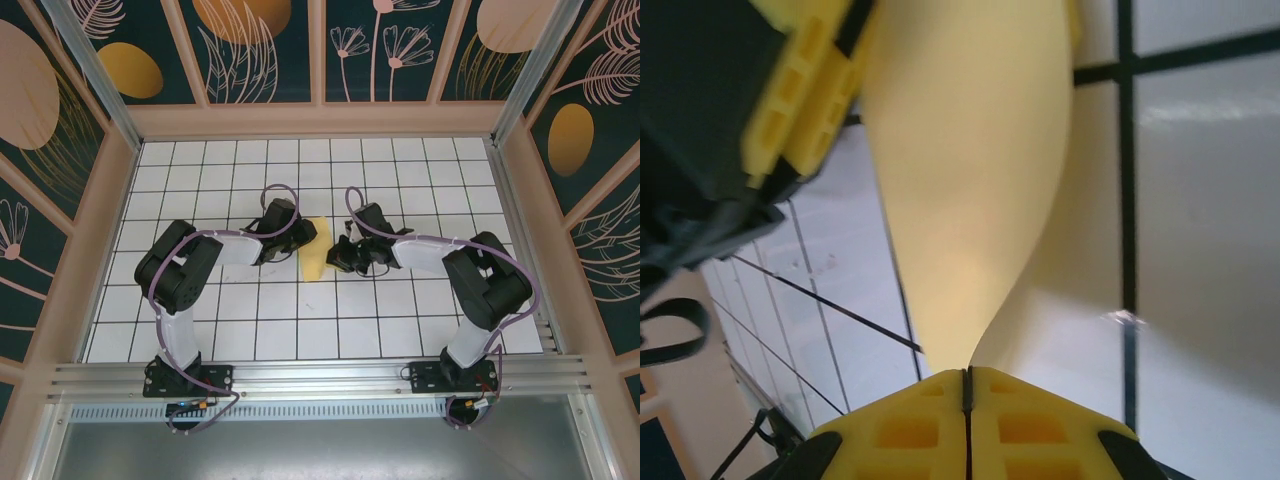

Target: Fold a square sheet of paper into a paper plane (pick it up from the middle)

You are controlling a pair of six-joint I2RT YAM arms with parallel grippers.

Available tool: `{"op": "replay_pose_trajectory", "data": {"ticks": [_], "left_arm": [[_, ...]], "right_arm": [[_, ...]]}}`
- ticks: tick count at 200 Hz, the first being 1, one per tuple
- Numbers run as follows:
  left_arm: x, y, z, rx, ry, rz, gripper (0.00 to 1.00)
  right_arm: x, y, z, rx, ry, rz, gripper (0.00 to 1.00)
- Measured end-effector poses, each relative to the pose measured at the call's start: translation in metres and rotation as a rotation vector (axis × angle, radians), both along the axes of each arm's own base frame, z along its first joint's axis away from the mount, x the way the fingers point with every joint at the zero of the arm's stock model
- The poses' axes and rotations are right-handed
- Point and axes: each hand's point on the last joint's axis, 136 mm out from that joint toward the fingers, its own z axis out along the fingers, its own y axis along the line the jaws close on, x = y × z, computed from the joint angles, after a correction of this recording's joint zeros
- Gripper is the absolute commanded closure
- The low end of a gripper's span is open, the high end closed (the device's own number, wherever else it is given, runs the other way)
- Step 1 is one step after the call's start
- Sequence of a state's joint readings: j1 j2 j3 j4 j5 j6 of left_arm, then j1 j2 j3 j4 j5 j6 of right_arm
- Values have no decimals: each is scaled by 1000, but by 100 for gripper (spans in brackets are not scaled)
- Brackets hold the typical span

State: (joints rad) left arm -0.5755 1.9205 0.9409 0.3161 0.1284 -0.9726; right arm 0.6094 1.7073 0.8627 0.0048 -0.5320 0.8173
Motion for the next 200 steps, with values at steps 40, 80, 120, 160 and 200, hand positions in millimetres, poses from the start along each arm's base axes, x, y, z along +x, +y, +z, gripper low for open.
{"op": "replay_pose_trajectory", "data": {"ticks": [40, 80, 120, 160, 200], "left_arm": [[-1, -1, 0, -4, 3, -9, 68], [-3, -3, 1, -13, 10, -23, 67], [-3, -2, 14, -17, -4, -26, 66], [6, 9, 27, -20, -36, 4, 68], [6, 14, 12, -5, -5, 10, 70]], "right_arm": [[17, 12, 13, 44, -58, -3, 95], [26, 18, 8, 45, -61, -3, 94], [29, 20, 5, 39, -58, -5, 94], [29, 19, 2, 33, -55, -7, 94], [30, 19, 0, 32, -51, -7, 94]]}}
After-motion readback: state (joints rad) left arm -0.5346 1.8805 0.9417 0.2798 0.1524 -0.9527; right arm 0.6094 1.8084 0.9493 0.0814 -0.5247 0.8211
